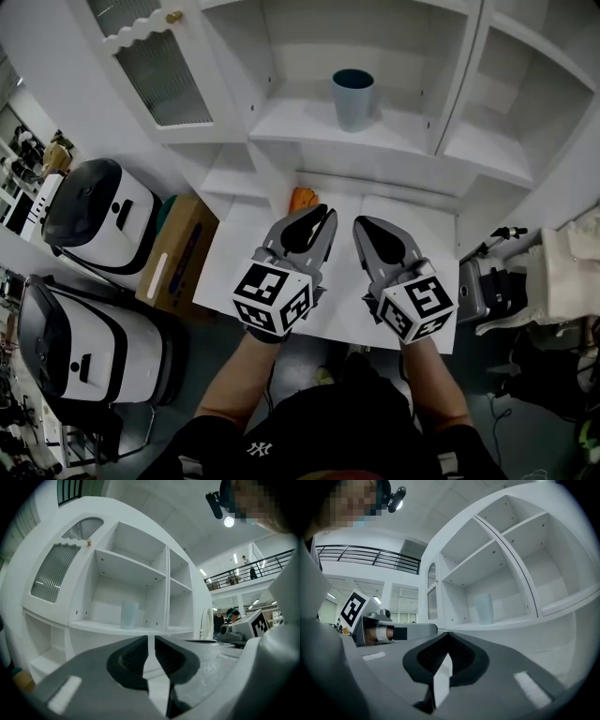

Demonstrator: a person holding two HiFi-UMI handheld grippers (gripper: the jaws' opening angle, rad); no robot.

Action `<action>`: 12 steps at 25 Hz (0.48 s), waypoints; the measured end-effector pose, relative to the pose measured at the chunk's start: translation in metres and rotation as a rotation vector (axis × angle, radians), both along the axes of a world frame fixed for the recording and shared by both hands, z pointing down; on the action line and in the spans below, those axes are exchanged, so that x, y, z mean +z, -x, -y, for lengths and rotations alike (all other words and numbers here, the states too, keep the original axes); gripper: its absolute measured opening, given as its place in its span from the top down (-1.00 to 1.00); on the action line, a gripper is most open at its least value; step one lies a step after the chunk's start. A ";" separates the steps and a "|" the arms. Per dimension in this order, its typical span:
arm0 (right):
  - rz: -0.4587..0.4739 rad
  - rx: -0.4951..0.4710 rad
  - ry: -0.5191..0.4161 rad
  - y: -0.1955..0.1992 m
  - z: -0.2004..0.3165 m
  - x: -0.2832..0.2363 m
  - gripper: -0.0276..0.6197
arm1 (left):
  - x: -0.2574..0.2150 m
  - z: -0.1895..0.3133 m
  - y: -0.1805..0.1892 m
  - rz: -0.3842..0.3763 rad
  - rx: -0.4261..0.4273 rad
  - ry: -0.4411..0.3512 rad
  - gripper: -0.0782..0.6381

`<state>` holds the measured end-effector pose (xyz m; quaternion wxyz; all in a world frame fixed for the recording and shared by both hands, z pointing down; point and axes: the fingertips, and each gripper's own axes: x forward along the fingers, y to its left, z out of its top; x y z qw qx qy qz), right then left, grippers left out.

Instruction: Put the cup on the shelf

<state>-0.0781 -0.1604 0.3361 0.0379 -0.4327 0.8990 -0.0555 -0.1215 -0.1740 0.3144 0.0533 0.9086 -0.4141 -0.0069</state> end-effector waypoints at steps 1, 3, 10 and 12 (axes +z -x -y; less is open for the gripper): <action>0.003 0.001 0.000 0.001 -0.003 0.001 0.87 | 0.001 -0.004 0.000 -0.001 -0.001 0.001 0.67; 0.006 0.004 0.002 0.003 -0.008 0.003 0.87 | 0.004 -0.012 0.001 -0.004 0.001 0.005 0.75; -0.009 0.003 0.001 0.007 -0.024 0.000 0.88 | 0.010 -0.030 0.003 -0.018 0.011 0.021 0.78; -0.032 0.002 -0.002 0.010 -0.027 0.000 0.88 | 0.010 -0.033 0.002 -0.020 0.016 0.019 0.78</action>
